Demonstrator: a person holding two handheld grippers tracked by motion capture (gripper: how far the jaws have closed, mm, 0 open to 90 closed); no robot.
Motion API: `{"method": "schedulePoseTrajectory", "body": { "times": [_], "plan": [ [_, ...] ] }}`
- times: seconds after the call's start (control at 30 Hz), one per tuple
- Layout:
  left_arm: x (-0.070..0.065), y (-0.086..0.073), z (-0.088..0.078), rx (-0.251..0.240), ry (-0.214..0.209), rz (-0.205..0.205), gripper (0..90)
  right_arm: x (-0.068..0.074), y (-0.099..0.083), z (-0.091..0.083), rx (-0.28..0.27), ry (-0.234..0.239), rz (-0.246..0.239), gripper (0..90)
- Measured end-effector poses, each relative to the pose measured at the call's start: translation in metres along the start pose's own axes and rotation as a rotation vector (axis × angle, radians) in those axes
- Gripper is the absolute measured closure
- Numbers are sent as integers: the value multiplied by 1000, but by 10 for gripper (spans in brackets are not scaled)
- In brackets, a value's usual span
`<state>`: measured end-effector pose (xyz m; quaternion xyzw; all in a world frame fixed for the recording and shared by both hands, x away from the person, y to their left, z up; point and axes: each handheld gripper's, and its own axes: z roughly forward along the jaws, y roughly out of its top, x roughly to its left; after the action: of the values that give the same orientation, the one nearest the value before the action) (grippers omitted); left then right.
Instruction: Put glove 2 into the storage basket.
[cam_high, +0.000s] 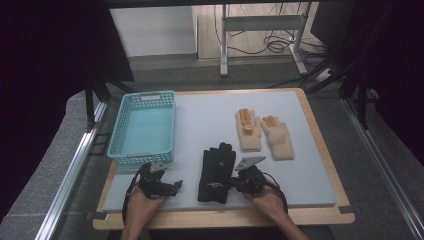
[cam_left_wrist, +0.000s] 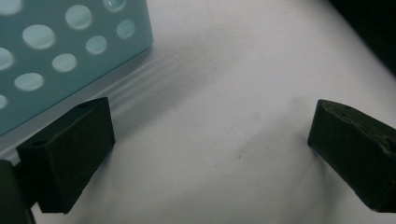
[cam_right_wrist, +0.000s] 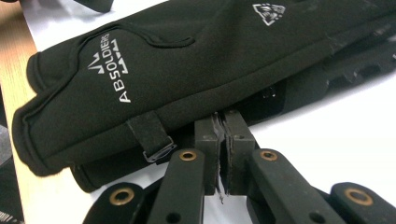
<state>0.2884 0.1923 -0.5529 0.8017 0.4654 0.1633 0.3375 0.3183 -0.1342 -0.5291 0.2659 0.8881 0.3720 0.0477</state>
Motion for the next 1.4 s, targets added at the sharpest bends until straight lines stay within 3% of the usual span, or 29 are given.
{"method": "schedulePoseTrajectory", "body": {
  "times": [0.57, 0.73, 0.97, 1.07, 1.27, 1.3, 1.37, 1.4],
  "plan": [
    [0, -1, 0, -4, -3, -1, 9, 17, 24, 28, -3, 3, -47, 821],
    [0, -1, 0, -6, -2, 0, 10, 15, 23, 20, 0, -13, -69, 716],
    [0, -1, 0, -6, -2, 0, 10, -5, 12, -3, -27, -90, -35, 633],
    [0, -1, 0, -7, -1, 0, 11, -25, 0, -22, -45, -160, 15, 551],
    [0, -1, 0, -7, -1, -1, 10, -49, -17, -44, -45, -240, 47, 438],
    [0, -1, 0, -7, -2, -2, 11, -57, -25, -53, -46, -275, 59, 393],
    [0, -1, 0, -7, -2, -2, 10, -60, -28, -56, -47, -288, 65, 379],
    [0, -1, 0, -7, -3, -2, 11, -69, -36, -65, -50, -321, 83, 352]
  ]
}}
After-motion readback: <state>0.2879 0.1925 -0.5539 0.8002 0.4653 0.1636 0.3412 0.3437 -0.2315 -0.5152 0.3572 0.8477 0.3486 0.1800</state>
